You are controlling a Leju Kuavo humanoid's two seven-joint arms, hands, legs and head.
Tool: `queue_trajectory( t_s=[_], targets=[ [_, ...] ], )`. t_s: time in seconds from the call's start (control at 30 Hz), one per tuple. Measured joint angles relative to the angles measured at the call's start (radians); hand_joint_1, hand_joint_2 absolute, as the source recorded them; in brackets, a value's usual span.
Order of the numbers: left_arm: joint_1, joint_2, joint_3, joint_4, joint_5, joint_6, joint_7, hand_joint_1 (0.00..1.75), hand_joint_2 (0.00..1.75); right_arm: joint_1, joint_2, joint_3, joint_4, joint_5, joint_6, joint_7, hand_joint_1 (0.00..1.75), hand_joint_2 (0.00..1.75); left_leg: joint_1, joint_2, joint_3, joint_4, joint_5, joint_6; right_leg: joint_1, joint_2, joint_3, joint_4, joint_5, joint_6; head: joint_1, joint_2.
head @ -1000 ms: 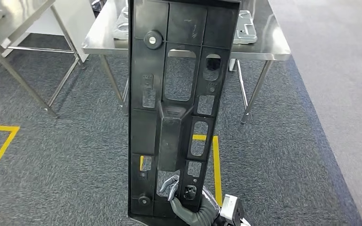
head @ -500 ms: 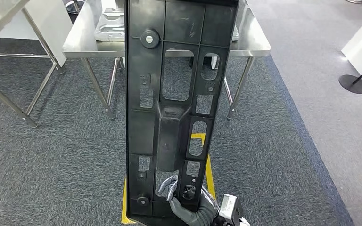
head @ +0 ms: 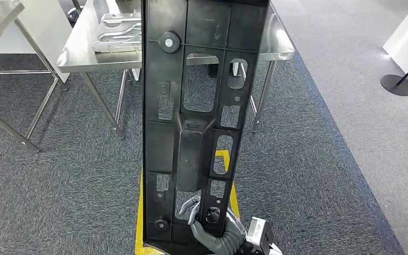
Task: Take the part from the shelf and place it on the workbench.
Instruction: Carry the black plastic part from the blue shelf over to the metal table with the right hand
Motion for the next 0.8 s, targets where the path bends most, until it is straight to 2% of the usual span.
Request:
queue_trajectory(
  t_s=[0.03,0.07,0.1,0.17,0.2,0.27,0.33,0.4,0.47,0.5,0.53,0.57,0.63,0.67,0.7,0.73,0.8],
  targets=[
    [-0.002,0.000,0.000,0.000,-0.001,-0.001,0.000,0.00,1.75,0.000,0.000,0.000,0.000,0.000,0.000,0.001,1.75,1.75,0.000,0.000,-0.002,-0.002,0.016,0.001,0.001,0.002,0.002,0.001,-0.002,0.000,0.000,0.000],
    [-0.003,0.000,0.000,0.000,-0.002,-0.002,0.000,0.00,1.75,0.000,0.000,0.000,0.000,0.000,0.000,0.002,1.75,1.75,0.000,0.000,0.018,-0.048,0.051,0.003,0.001,0.006,0.006,0.001,-0.004,0.001,0.000,0.000],
    [-0.002,0.000,0.000,0.000,-0.004,-0.004,0.001,0.00,1.75,0.000,0.001,0.000,0.000,0.000,0.000,0.003,1.75,1.75,0.000,-0.001,0.050,-0.120,0.095,0.006,0.001,0.010,0.010,0.002,-0.007,0.003,0.000,0.000],
    [0.000,0.000,0.000,0.000,-0.006,-0.009,0.002,0.00,1.75,0.000,0.001,0.000,0.000,0.000,0.000,0.003,1.75,1.75,-0.003,-0.006,0.106,-0.246,0.146,0.017,0.005,0.016,0.014,0.006,-0.012,0.010,0.000,0.000],
    [0.001,0.000,0.000,0.000,-0.008,-0.011,0.002,0.00,1.75,0.000,0.001,0.000,0.000,0.000,0.000,0.003,1.75,1.75,-0.005,-0.008,0.117,-0.276,0.151,0.022,0.007,0.018,0.012,0.008,-0.013,0.015,0.000,0.000],
    [0.000,0.000,0.000,0.000,-0.009,-0.013,0.002,0.00,1.75,0.001,0.001,0.000,0.000,0.001,0.001,0.003,1.75,1.75,-0.005,-0.009,0.119,-0.285,0.148,0.032,0.008,0.018,0.008,0.008,-0.013,0.025,0.000,0.000],
    [-0.002,-0.001,0.000,0.000,-0.010,-0.014,0.002,0.00,1.75,0.001,0.001,0.000,-0.002,0.001,0.001,0.004,1.75,1.75,-0.001,-0.009,0.121,-0.291,0.151,0.043,0.006,0.016,0.006,0.021,-0.025,0.035,0.000,0.000],
    [-0.004,-0.003,0.000,0.000,-0.010,-0.016,0.003,0.00,1.75,-0.001,0.001,0.000,-0.003,0.002,0.000,0.003,1.75,1.75,0.003,-0.006,0.124,-0.296,0.154,0.052,0.003,0.012,-0.030,0.102,-0.073,0.044,0.000,0.000],
    [-0.003,-0.003,0.000,0.000,-0.010,-0.018,0.004,0.00,1.75,-0.002,0.001,0.000,-0.003,0.006,0.000,0.003,1.75,1.75,0.003,-0.002,0.124,-0.296,0.153,0.056,0.000,0.009,-0.101,0.244,-0.133,0.052,0.000,0.000],
    [-0.002,-0.004,0.000,0.000,-0.010,-0.018,0.005,0.00,1.75,-0.002,0.001,0.000,-0.003,0.009,-0.001,0.004,1.75,1.75,0.002,-0.001,0.124,-0.296,0.152,0.056,-0.002,0.008,-0.129,0.294,-0.145,0.054,0.000,0.000],
    [-0.001,-0.004,0.000,0.000,-0.010,-0.018,0.006,0.00,1.75,-0.002,0.001,0.000,-0.004,0.013,-0.002,0.005,1.75,1.75,0.002,0.000,0.125,-0.296,0.151,0.055,-0.004,0.007,-0.139,0.307,-0.136,0.055,0.000,0.000],
    [-0.001,-0.004,0.000,0.000,-0.010,-0.018,0.006,0.00,1.75,-0.002,0.001,0.000,-0.006,0.018,-0.003,0.007,1.75,1.75,0.003,-0.001,0.127,-0.295,0.150,0.054,-0.005,0.005,-0.129,0.279,-0.108,0.055,0.000,0.000],
    [-0.001,-0.004,0.000,0.000,-0.010,-0.018,0.006,0.00,1.75,-0.004,0.003,0.000,-0.015,0.025,-0.005,0.012,1.75,1.75,0.002,-0.001,0.133,-0.295,0.146,0.050,-0.006,0.000,-0.065,0.138,-0.035,0.050,0.000,0.000],
    [-0.001,-0.004,0.000,0.000,-0.010,-0.018,0.005,0.00,1.75,-0.006,0.005,0.000,-0.020,0.028,-0.005,0.013,1.75,1.75,0.000,-0.001,0.135,-0.294,0.143,0.045,-0.005,-0.002,-0.036,0.075,-0.012,0.047,0.000,0.000],
    [-0.001,-0.004,0.000,0.000,-0.010,-0.018,0.005,0.00,1.75,-0.009,0.006,0.000,-0.024,0.029,-0.005,0.014,1.75,1.75,-0.002,-0.001,0.135,-0.293,0.140,0.040,-0.003,-0.004,-0.018,0.034,-0.001,0.042,0.000,0.000],
    [-0.001,-0.004,0.000,0.000,-0.010,-0.018,0.004,0.00,1.75,-0.011,0.007,0.000,-0.027,0.030,-0.005,0.014,1.75,1.75,-0.004,0.000,0.135,-0.292,0.138,0.034,0.000,-0.004,-0.012,0.019,-0.001,0.038,0.000,0.000],
    [-0.001,-0.004,0.000,0.000,-0.010,-0.018,0.003,0.00,1.75,-0.012,0.009,0.000,-0.031,0.030,-0.005,0.014,1.75,1.75,-0.003,0.001,0.136,-0.293,0.136,0.021,0.002,-0.001,-0.012,0.017,-0.003,0.025,0.000,0.000]
  ],
)
